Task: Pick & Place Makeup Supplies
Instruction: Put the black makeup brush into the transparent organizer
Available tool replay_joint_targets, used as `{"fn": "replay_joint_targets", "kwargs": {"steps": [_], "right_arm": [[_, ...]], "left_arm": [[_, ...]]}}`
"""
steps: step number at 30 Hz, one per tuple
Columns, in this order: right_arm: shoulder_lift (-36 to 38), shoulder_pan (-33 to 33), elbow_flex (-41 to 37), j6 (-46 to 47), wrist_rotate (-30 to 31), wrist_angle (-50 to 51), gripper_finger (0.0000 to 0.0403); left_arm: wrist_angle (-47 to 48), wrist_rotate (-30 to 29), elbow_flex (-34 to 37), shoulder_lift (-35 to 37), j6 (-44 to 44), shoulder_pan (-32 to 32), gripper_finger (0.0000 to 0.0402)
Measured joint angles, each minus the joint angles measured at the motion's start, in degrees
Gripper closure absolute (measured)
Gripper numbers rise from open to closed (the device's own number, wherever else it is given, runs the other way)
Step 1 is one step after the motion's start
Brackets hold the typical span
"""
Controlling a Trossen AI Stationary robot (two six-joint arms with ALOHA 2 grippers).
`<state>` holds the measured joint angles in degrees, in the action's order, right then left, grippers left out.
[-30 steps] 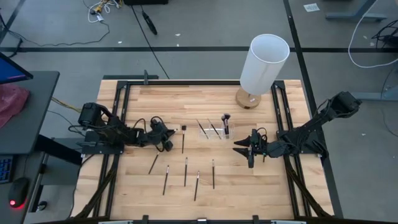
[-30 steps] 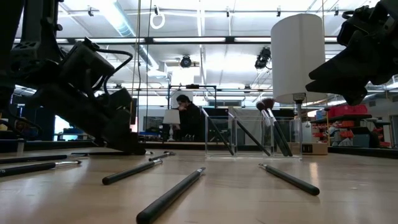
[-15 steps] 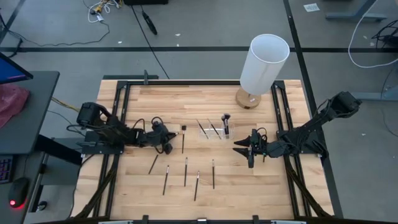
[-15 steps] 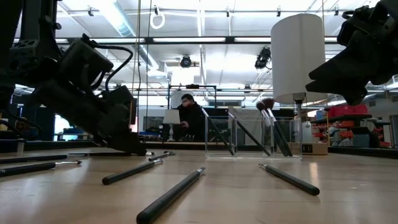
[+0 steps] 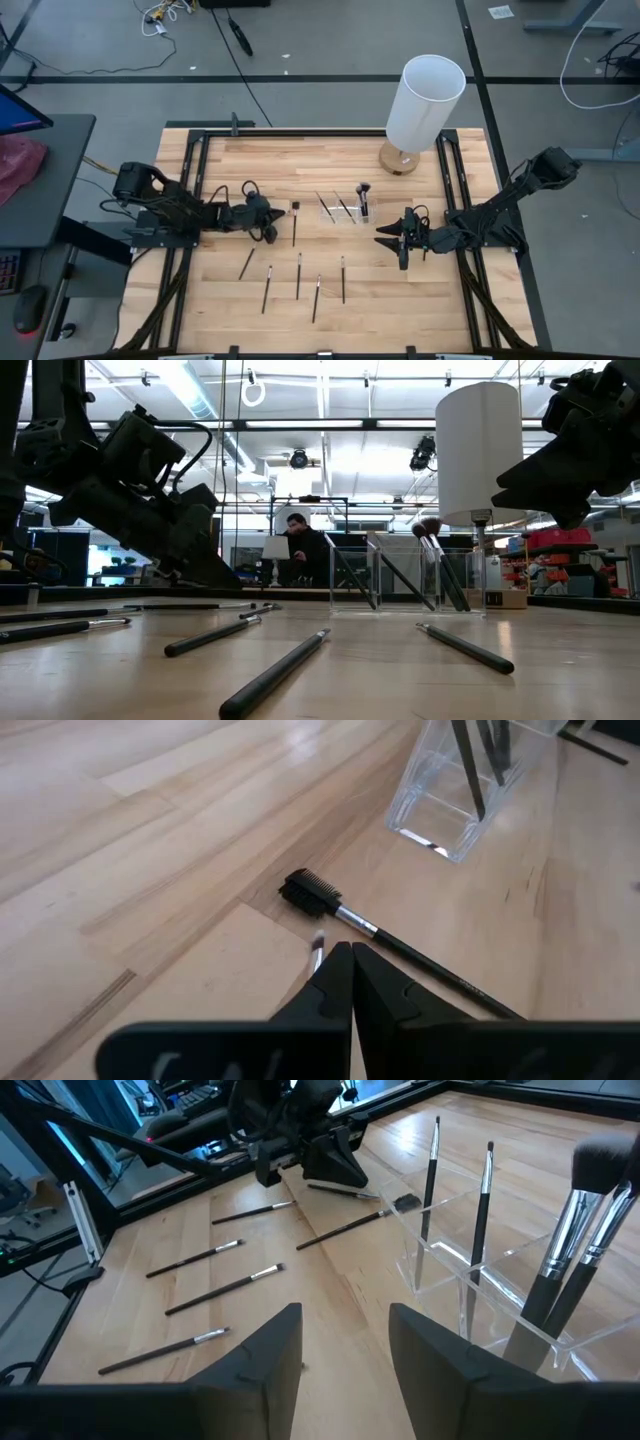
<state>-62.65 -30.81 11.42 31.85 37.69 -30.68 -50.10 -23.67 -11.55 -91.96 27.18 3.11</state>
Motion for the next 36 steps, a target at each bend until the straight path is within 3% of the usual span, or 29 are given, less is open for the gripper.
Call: {"fn": "replay_joint_targets", "kwargs": {"steps": [8, 15, 21, 26, 31, 36], "right_arm": [[0.0, 0.0, 0.0, 0.0, 0.0, 0.0, 0.0248], [0.0, 0.0, 0.0, 0.0, 0.0, 0.0, 0.0248], [0.0, 0.0, 0.0, 0.0, 0.0, 0.0, 0.0248], [0.0, 0.0, 0.0, 0.0, 0.0, 0.0, 0.0248], [0.0, 0.0, 0.0, 0.4, 0.0, 0.0, 0.0248], [0.0, 0.0, 0.0, 0.5, 0.0, 0.0, 0.0248]], "left_arm": [[0.9, -3.5, 0.0, 0.1, 0.0, -0.1, 0.0391], [1.2, -3.0, 0.0, 0.1, -2.4, 0.8, 0.0294], [4.7, -8.2, 0.0, 0.1, -3.9, 3.5, 0.0228], [6.3, -4.5, 0.0, 0.1, -4.3, 3.7, 0.0221], [7.4, -6.5, 0.1, 0.1, -4.7, 3.6, 0.0221], [2.7, -8.1, 4.1, 0.1, -3.5, 3.6, 0.0222]]}}
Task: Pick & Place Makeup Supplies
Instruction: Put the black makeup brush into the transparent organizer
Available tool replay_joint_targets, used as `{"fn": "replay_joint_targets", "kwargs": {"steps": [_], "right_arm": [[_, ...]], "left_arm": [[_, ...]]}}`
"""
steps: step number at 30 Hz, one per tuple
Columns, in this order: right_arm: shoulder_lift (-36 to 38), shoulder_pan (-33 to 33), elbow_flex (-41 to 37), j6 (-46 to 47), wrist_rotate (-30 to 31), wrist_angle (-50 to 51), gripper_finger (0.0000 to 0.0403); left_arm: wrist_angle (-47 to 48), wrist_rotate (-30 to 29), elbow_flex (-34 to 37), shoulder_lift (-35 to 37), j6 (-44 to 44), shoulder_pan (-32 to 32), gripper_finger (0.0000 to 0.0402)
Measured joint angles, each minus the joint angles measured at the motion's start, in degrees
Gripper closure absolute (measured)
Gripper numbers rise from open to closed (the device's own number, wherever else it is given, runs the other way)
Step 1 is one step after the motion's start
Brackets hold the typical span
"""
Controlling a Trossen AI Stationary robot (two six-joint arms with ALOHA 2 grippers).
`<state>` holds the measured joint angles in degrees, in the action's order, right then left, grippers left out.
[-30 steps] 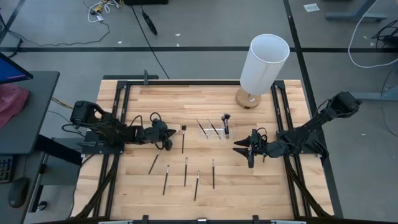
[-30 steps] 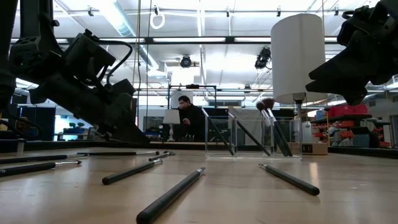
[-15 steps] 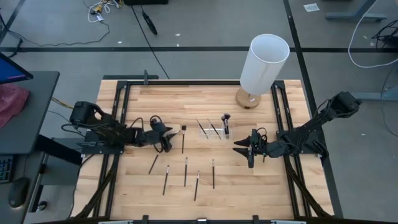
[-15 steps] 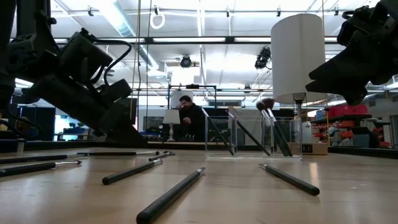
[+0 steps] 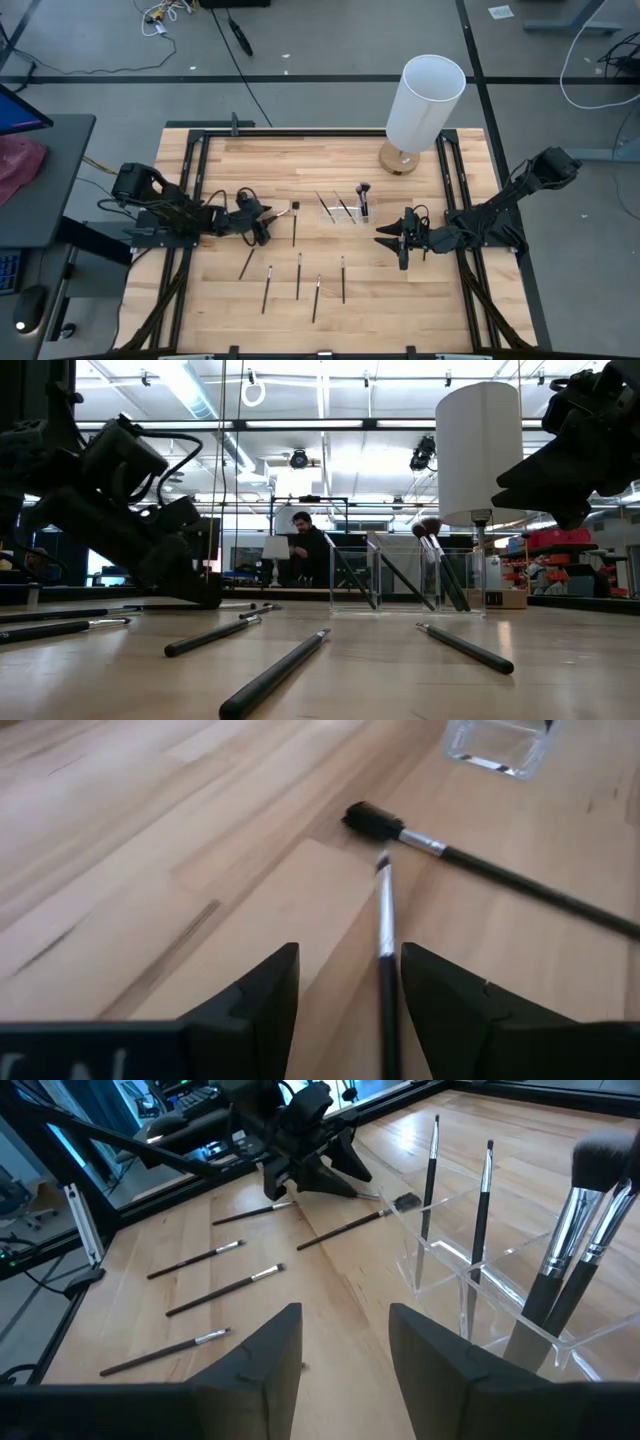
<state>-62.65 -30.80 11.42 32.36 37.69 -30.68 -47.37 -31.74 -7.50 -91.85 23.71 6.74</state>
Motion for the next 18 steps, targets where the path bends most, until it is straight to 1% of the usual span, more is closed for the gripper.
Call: {"fn": "replay_joint_targets", "kwargs": {"steps": [4, 8, 11, 16, 18], "right_arm": [[0.0, 0.0, 0.0, -0.1, 0.0, 0.0, 0.0248], [0.0, 0.0, 0.0, -0.3, 0.0, 0.0, 0.0248], [0.0, 0.0, 0.0, -0.3, 0.0, 0.0, 0.0248], [0.0, 0.0, 0.0, -0.3, 0.0, 0.0, 0.0248], [0.0, 0.0, 0.0, -0.3, 0.0, 0.0, 0.0248]], "left_arm": [[-6.2, 0.8, 3.5, 0.0, 1.2, 0.2, 0.0233], [-6.7, 0.8, 3.5, -0.1, 1.1, 0.3, 0.0253], [-7.7, -0.5, 2.7, -2.1, 1.0, 0.3, 0.0264], [-11.9, -2.5, 0.9, -8.8, 0.8, 0.3, 0.0265], [-15.7, -3.2, 0.6, -12.0, 0.9, 0.2, 0.0261]]}}
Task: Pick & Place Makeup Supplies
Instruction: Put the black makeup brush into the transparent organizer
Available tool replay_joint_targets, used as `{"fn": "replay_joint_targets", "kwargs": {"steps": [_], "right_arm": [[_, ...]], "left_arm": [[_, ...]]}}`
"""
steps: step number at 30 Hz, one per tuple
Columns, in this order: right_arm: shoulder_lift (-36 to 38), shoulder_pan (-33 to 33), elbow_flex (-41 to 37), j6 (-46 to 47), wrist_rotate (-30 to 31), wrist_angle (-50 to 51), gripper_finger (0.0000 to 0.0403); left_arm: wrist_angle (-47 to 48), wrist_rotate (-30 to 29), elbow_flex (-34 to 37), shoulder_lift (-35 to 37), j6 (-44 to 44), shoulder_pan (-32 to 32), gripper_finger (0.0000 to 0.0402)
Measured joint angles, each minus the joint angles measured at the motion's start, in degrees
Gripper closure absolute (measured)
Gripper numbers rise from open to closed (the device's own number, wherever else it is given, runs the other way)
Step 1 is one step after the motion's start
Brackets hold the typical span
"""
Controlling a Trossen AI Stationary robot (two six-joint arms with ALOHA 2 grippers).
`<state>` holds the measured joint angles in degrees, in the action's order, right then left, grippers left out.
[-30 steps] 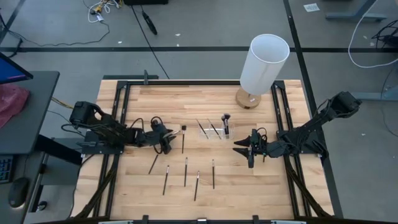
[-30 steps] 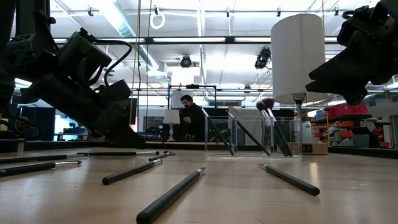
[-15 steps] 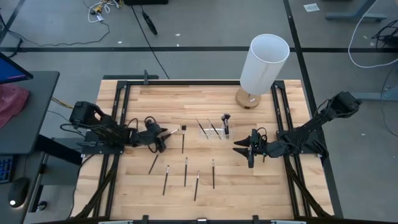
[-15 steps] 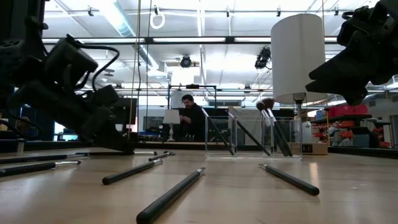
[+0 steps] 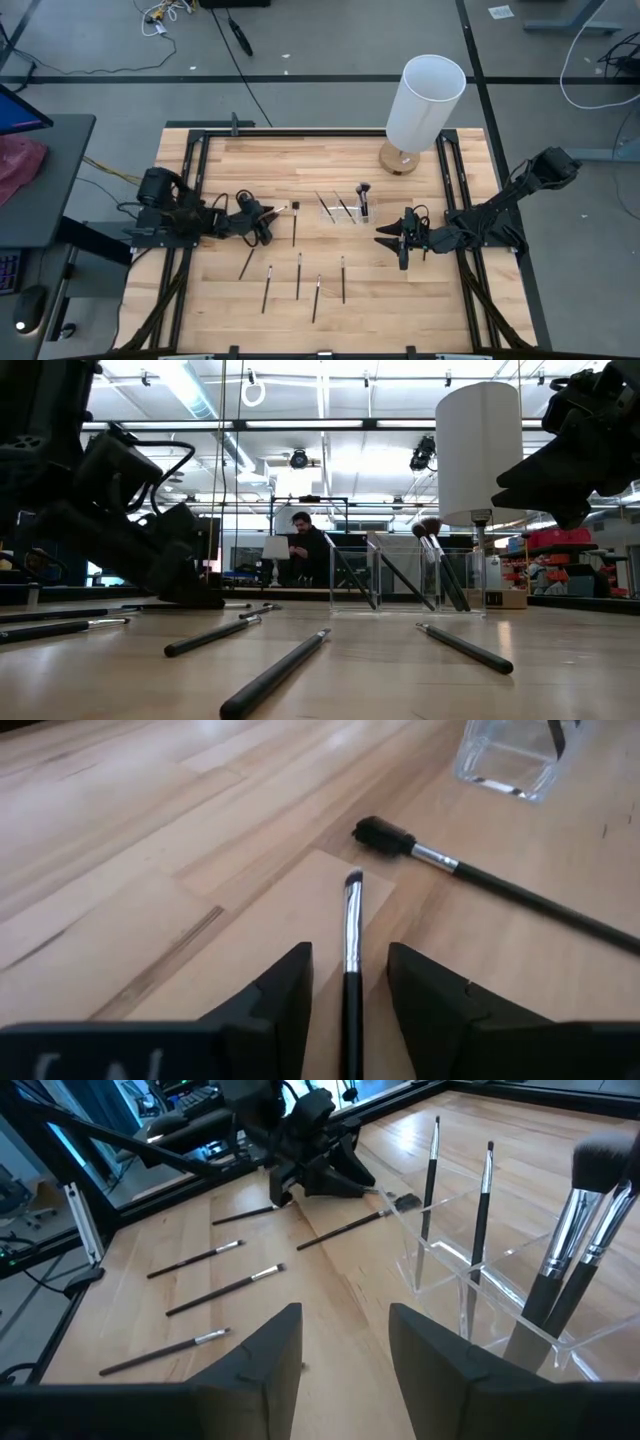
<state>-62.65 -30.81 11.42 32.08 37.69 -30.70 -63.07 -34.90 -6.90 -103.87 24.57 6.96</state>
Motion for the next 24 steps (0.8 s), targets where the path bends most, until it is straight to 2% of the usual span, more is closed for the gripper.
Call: {"fn": "replay_joint_targets", "kwargs": {"steps": [4, 7, 10, 17, 24], "right_arm": [[0.0, 0.0, 0.0, 0.0, 0.0, 0.0, 0.0248], [0.0, 0.0, 0.0, 0.0, 0.0, 0.0, 0.0248], [0.0, 0.0, 0.0, 0.0, 0.0, 0.0, 0.0248], [0.0, 0.0, 0.0, 0.0, 0.0, 0.0, 0.0248], [0.0, 0.0, 0.0, 0.0, 0.0, 0.0, 0.0248]], "left_arm": [[-6.6, -0.4, 0.0, -5.7, 0.1, 0.0, 0.0257], [-8.5, -0.8, -0.3, -8.8, 1.5, 0.0, 0.0271], [-10.2, -1.2, -0.4, -11.2, 3.2, 0.0, 0.0300], [-10.8, -0.4, -0.3, -11.8, 3.7, -0.1, 0.0384], [-11.4, 1.5, -0.2, -11.8, 5.2, -0.1, 0.0385]]}}
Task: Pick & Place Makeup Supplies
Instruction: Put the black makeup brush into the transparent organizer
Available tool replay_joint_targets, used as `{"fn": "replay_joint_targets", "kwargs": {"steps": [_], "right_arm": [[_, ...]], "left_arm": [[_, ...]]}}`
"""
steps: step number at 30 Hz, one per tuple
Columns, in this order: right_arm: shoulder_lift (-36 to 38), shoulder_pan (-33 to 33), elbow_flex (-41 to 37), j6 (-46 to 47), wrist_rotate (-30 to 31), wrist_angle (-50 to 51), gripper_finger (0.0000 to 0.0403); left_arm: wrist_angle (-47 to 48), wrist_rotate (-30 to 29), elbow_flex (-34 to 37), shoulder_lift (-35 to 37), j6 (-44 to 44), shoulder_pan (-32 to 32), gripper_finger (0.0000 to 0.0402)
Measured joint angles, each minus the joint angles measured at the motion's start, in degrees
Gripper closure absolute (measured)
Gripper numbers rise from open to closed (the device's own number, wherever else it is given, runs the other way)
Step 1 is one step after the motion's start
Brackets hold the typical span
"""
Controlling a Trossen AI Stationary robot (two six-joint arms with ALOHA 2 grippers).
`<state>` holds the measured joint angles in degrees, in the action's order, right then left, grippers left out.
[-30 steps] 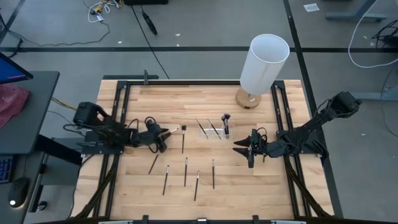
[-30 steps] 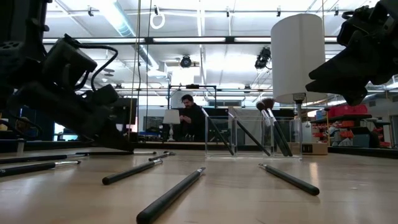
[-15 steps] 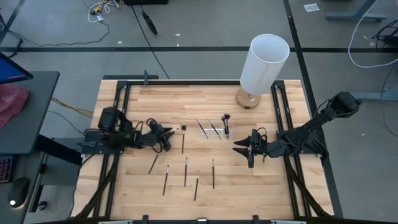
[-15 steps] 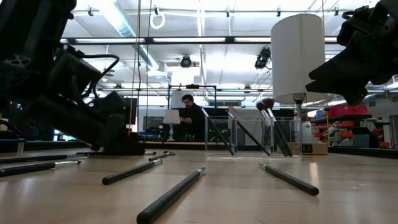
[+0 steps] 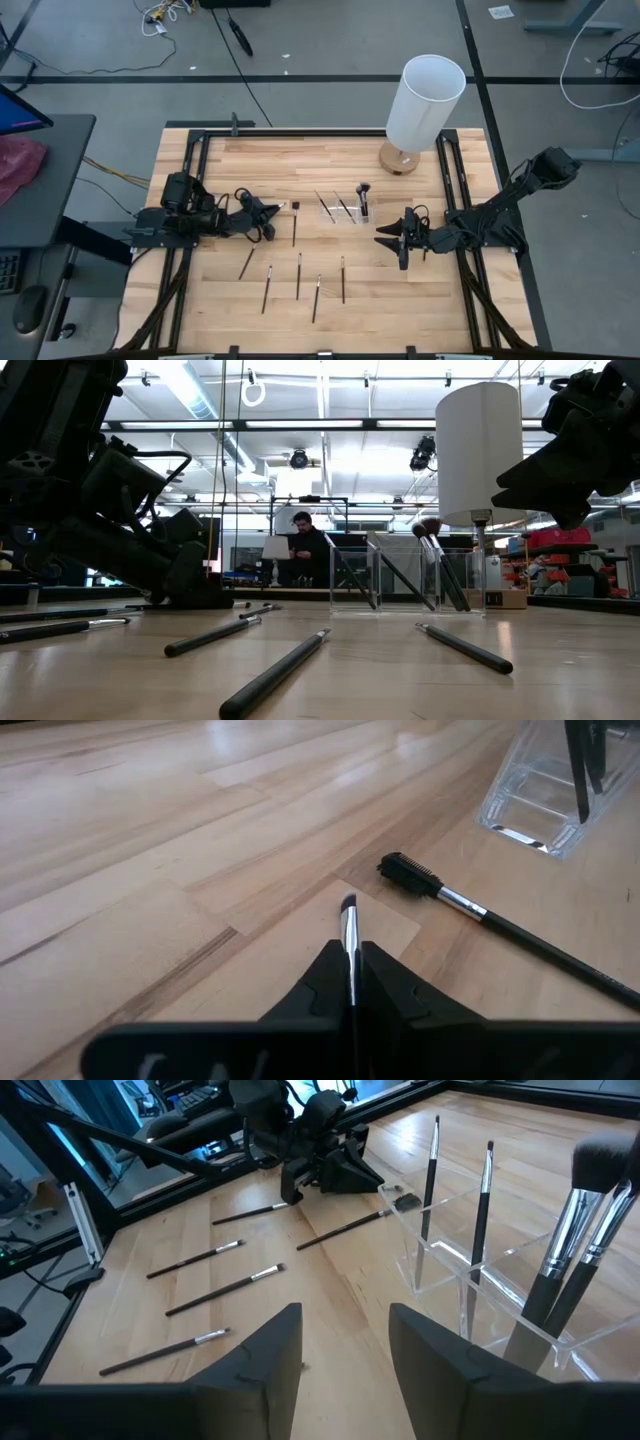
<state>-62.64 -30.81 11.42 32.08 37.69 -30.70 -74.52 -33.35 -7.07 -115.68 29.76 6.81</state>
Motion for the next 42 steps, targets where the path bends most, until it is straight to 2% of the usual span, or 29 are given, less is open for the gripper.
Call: {"fn": "replay_joint_targets", "kwargs": {"steps": [6, 16, 23, 34, 42], "right_arm": [[0.0, 0.0, 0.0, 0.0, 0.0, 0.0, 0.0248], [0.0, 0.0, 0.0, 0.0, 0.0, 0.3, 0.0248], [0.0, 0.0, 0.0, 0.0, 0.0, 0.3, 0.0248], [0.0, 0.0, 0.0, 0.0, 0.0, 0.3, 0.0248], [0.0, 0.0, 0.0, -0.1, 0.0, 0.3, 0.0248]], "left_arm": [[0.0, 0.0, 0.1, 0.0, -0.1, 0.0, 0.0385], [-5.3, 2.7, 2.0, -0.6, -2.4, -0.1, 0.0385], [-12.0, 6.1, 2.0, -0.7, -5.1, 0.2, 0.0385], [-14.8, 4.5, 1.7, -0.6, -4.5, 0.2, 0.0386], [-15.3, 7.0, -0.9, 3.4, -5.2, 0.2, 0.0386]]}}
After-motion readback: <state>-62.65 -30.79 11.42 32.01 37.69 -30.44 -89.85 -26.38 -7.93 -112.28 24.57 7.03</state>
